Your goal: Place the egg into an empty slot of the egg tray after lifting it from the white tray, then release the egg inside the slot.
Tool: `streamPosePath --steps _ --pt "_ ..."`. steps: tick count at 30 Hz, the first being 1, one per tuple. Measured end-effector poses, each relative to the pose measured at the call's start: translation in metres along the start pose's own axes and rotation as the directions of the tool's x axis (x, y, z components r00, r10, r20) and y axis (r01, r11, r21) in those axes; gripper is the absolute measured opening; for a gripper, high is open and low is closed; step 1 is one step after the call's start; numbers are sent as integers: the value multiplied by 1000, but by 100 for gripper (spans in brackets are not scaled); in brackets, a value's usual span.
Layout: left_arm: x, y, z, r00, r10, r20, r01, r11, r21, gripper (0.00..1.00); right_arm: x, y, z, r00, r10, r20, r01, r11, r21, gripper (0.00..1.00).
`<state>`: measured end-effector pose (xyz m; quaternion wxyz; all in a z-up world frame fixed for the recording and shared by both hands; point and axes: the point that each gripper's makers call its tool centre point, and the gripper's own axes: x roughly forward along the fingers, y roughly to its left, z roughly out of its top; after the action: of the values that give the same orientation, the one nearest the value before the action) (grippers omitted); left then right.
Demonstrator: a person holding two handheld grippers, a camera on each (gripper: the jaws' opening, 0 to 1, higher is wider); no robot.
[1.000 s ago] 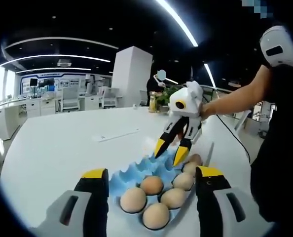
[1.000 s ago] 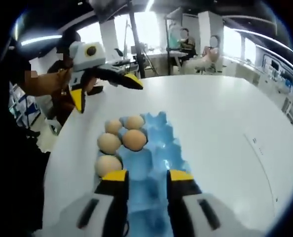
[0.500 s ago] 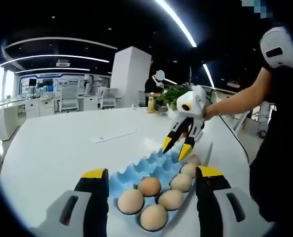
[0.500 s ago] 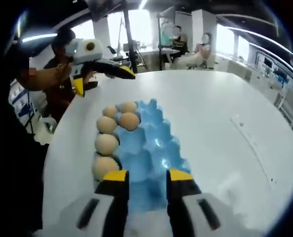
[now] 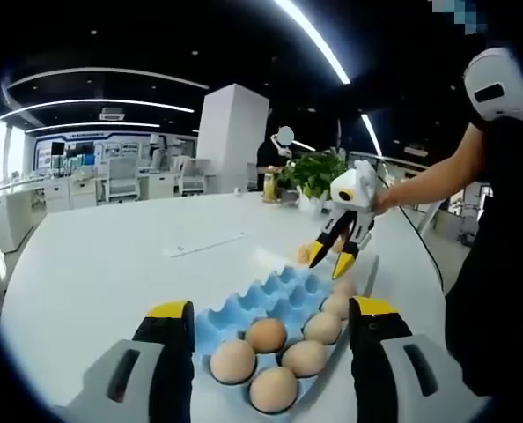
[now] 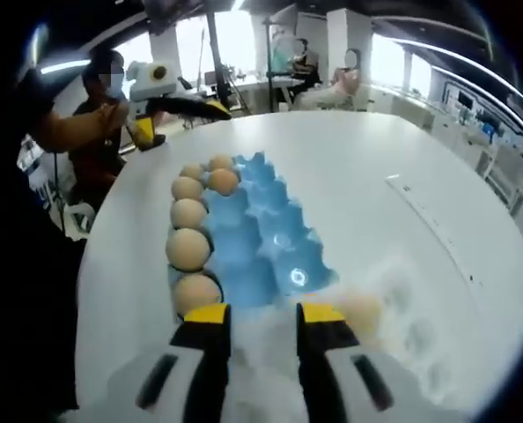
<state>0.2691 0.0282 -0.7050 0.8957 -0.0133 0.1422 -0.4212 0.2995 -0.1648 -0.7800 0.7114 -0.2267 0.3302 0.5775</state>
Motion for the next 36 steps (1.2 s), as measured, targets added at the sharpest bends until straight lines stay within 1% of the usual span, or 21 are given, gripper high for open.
streamPosePath --steps 4,7,20,27,33,36 --pt "0 0 1 1000 0 3 0 1000 1 72 -9 -2 -9 1000 -16 -3 16 1000 17 29" --pt "0 0 2 1000 -1 2 1 1000 3 72 -17 -6 -19 999 -35 -17 36 999 33 29" --pt "1 -3 3 1000 -5 3 5 1000 6 72 -41 -21 -48 993 -98 -61 101 994 40 29" --pt "2 -2 3 1000 -4 2 4 1000 7 72 -52 -28 -60 990 -123 -72 128 990 56 30" --pt "2 -2 5 1000 -1 4 1 1000 9 72 -62 -34 -67 986 -150 -76 154 987 52 31" --pt "1 -2 5 1000 -2 4 2 1000 6 72 -65 -35 -68 984 -159 -75 163 985 53 31"
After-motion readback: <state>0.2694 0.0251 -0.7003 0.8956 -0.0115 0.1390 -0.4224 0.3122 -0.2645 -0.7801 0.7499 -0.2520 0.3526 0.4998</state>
